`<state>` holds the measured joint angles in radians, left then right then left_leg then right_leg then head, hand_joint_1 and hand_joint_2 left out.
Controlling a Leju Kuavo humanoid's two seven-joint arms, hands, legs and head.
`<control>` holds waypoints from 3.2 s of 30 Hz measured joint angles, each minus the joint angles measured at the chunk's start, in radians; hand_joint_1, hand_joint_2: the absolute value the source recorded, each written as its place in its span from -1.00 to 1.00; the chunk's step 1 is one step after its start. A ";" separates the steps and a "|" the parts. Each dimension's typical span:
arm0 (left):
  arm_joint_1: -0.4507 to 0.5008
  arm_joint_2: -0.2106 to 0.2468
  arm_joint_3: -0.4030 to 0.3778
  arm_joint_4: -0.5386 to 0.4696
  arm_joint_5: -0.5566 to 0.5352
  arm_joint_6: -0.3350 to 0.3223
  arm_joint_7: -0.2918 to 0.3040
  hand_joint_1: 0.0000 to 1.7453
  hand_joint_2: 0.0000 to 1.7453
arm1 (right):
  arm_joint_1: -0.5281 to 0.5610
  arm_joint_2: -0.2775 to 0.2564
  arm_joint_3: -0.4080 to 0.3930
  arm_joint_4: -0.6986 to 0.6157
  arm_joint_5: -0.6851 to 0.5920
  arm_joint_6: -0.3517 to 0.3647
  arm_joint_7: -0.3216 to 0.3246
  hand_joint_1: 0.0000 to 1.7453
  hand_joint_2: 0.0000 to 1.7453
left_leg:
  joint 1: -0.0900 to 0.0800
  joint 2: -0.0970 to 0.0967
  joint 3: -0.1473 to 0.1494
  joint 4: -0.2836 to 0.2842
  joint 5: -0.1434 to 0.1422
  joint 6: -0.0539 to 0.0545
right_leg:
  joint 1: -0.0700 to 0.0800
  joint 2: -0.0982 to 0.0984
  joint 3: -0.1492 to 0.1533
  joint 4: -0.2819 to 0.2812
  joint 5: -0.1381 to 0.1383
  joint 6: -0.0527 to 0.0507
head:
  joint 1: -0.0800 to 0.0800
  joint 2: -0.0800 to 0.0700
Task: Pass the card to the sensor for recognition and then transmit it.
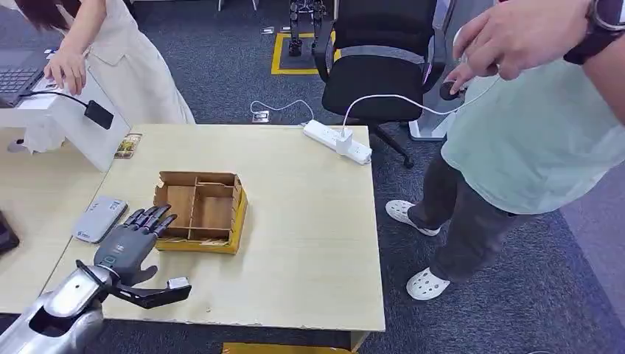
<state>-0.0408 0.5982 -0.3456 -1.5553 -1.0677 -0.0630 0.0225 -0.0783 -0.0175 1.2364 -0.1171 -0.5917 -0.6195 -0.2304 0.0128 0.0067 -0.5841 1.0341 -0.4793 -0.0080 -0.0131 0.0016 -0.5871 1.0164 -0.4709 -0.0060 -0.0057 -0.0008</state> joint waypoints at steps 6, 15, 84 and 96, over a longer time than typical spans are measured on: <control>0.000 0.000 -0.004 0.000 0.049 -0.006 -0.030 1.00 1.00 | -0.001 -0.002 0.002 0.000 0.000 0.000 0.000 -1.00 -1.00 | 0.000 0.000 0.000 0.000 0.000 0.000 | 0.000 0.000 0.000 0.000 0.000 0.000 | 0.000 0.000; -0.001 0.000 -0.006 -0.003 0.061 -0.006 -0.031 0.66 1.00 | -0.002 -0.002 0.004 0.000 -0.001 0.002 0.003 -1.00 -1.00 | 0.000 0.000 0.000 0.000 0.000 0.000 | 0.000 0.000 0.000 0.000 0.000 0.000 | 0.000 0.000; -0.588 -0.182 0.297 0.678 -0.348 0.641 0.206 -1.00 1.00 | -0.020 0.001 0.093 -0.021 0.026 -0.015 0.031 -1.00 -1.00 | 0.000 0.001 -0.001 0.000 0.002 0.001 | 0.000 0.001 -0.001 0.000 0.001 0.001 | 0.002 0.000; -0.419 0.040 0.472 0.560 -0.219 0.646 0.136 -1.00 1.00 | 0.005 0.001 0.093 -0.021 -0.011 -0.018 0.029 -1.00 -1.00 | 0.001 0.009 -0.002 -0.001 0.000 -0.001 | 0.001 0.009 -0.004 0.002 0.001 0.000 | 0.002 0.000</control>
<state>-0.4602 0.6385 0.1260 -0.9954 -1.2869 0.5829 0.1580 -0.0731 -0.0164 1.3298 -0.1377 -0.6031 -0.6374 -0.2018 0.0142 0.0155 -0.5860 1.0330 -0.4789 -0.0094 -0.0120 0.0106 -0.5913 1.0180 -0.4701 -0.0062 -0.0038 -0.0008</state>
